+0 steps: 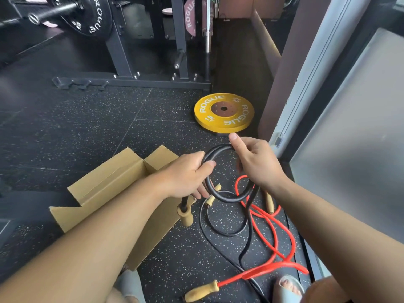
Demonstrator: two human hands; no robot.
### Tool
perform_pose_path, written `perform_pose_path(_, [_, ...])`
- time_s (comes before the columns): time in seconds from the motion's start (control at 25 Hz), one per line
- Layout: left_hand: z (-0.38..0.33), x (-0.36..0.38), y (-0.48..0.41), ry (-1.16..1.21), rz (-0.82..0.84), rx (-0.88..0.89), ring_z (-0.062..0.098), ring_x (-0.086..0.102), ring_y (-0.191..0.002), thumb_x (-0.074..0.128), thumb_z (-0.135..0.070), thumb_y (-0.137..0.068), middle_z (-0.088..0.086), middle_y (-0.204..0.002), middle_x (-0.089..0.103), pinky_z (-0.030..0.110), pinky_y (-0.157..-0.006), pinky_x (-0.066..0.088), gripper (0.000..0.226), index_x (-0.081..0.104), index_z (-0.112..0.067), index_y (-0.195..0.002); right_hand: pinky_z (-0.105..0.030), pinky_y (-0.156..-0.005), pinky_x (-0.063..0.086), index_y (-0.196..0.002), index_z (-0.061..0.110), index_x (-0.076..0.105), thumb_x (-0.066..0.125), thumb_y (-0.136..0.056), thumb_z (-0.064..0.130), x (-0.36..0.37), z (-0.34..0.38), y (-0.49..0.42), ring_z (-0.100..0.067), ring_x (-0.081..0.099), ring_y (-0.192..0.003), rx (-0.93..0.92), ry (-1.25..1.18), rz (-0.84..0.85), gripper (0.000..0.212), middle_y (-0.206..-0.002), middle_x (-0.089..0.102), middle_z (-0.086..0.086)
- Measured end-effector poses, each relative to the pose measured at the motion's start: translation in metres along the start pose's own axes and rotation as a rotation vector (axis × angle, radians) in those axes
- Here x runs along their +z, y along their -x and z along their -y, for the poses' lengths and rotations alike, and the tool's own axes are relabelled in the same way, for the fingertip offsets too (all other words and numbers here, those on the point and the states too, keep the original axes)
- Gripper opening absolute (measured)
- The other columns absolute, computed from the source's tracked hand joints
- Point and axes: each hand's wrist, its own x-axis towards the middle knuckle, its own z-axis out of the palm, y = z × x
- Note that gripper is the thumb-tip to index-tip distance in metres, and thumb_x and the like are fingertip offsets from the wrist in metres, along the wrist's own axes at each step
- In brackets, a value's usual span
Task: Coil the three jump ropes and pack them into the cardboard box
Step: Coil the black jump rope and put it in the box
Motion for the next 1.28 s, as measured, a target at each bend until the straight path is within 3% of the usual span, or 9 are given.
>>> perform_pose_path(0.2, [-0.007, 0.006, 0.002, 0.216, 0.080, -0.018, 0.020, 0.073, -0.088, 0.035, -0.026, -0.107, 0.012, -0.094, 0.076, 0.031, -0.076, 0.059, 0.028, 0.048, -0.006, -0.122, -0.032, -0.054, 0.032, -0.065, 0.017, 0.042, 0.044, -0.093, 0.073, 0.008, -0.002, -0.003, -0.012, 0.036, -0.047, -0.017, 0.022, -0.075, 0.064, -0.049, 0.040, 0.009])
perform_pose_path(0.36, [-0.011, 0.011, 0.005, 0.579, 0.183, -0.003, 0.033, 0.071, -0.089, 0.037, -0.014, -0.106, 0.011, -0.088, 0.073, 0.037, -0.081, 0.057, 0.030, 0.045, 0.008, -0.125, -0.032, -0.054, 0.034, -0.064, 0.019, 0.039, 0.038, -0.088, 0.083, 0.001, 0.003, -0.004, -0.013, 0.039, -0.047, 0.032, 0.162, -0.101, 0.068, -0.047, 0.040, 0.009])
perform_pose_path(0.48, [-0.015, -0.001, 0.004, 0.726, 0.015, 0.088, 0.012, 0.047, -0.051, 0.041, -0.022, -0.104, -0.008, -0.057, 0.046, 0.027, -0.055, 0.048, 0.034, 0.052, 0.009, -0.113, -0.034, -0.057, 0.046, -0.088, 0.016, 0.055, 0.040, -0.100, 0.064, -0.004, 0.000, -0.002, -0.016, 0.056, -0.053, -0.010, -0.172, 0.098, 0.051, -0.063, 0.067, 0.000])
perform_pose_path(0.56, [-0.015, -0.013, 0.004, 0.853, -0.088, 0.115, 0.007, 0.026, -0.042, 0.046, -0.033, -0.100, -0.009, -0.052, 0.029, 0.022, -0.047, 0.030, 0.029, 0.056, -0.006, -0.098, -0.041, -0.070, 0.051, -0.110, 0.013, 0.057, 0.042, -0.103, 0.056, -0.006, -0.012, 0.000, -0.026, 0.065, -0.069, 0.028, -0.374, 0.344, 0.046, -0.079, 0.072, -0.011])
perform_pose_path(0.68, [-0.013, -0.026, 0.009, 1.030, -0.141, 0.122, 0.005, 0.018, -0.037, 0.049, -0.040, -0.097, -0.011, -0.047, 0.023, 0.025, -0.046, 0.013, 0.028, 0.052, -0.015, -0.084, -0.044, -0.085, 0.050, -0.109, 0.008, 0.049, 0.044, -0.100, 0.044, -0.008, -0.028, 0.003, -0.030, 0.064, -0.081, 0.000, -0.487, 0.493, 0.037, -0.079, 0.067, -0.016])
perform_pose_path(0.84, [-0.015, -0.040, 0.010, 1.164, -0.165, 0.181, 0.004, 0.018, -0.034, 0.040, -0.036, -0.101, -0.011, -0.043, 0.023, 0.021, -0.038, 0.016, 0.031, 0.049, -0.018, -0.077, -0.041, -0.077, 0.048, -0.101, 0.011, 0.051, 0.047, -0.106, 0.026, -0.005, -0.028, 0.005, -0.022, 0.059, -0.078, -0.107, -0.373, 0.434, 0.016, -0.078, 0.062, -0.009])
perform_pose_path(0.96, [-0.016, -0.047, 0.007, 1.133, -0.143, 0.170, 0.005, 0.019, -0.035, 0.039, -0.038, -0.102, -0.011, -0.045, 0.023, 0.021, -0.038, 0.020, 0.034, 0.050, -0.018, -0.077, -0.027, -0.050, 0.036, -0.095, 0.016, 0.060, 0.041, -0.110, 0.024, -0.006, -0.014, -0.009, -0.010, 0.042, -0.052, -0.143, -0.422, 0.095, 0.026, -0.063, 0.049, 0.003])
perform_pose_path(1.08, [-0.015, -0.040, 0.002, 0.927, -0.078, 0.103, 0.007, 0.019, -0.037, 0.037, -0.044, -0.103, -0.010, -0.046, 0.023, 0.023, -0.039, 0.023, 0.040, 0.051, -0.015, -0.080, -0.021, -0.044, 0.026, -0.095, 0.022, 0.071, 0.041, -0.109, 0.033, -0.024, 0.000, -0.028, -0.006, 0.031, -0.044, -0.161, -0.484, -0.133, 0.035, -0.060, 0.045, 0.006])
perform_pose_path(1.28, [-0.012, -0.030, -0.003, 0.960, -0.059, 0.070, 0.011, 0.020, -0.037, 0.028, -0.043, -0.101, -0.007, -0.046, 0.021, 0.027, -0.044, 0.031, 0.047, 0.056, -0.012, -0.081, -0.026, -0.043, 0.030, -0.095, 0.008, 0.073, 0.043, -0.110, 0.030, -0.023, 0.004, -0.020, -0.015, 0.038, -0.041, -0.129, -0.301, 0.002, 0.039, -0.066, 0.066, -0.012])
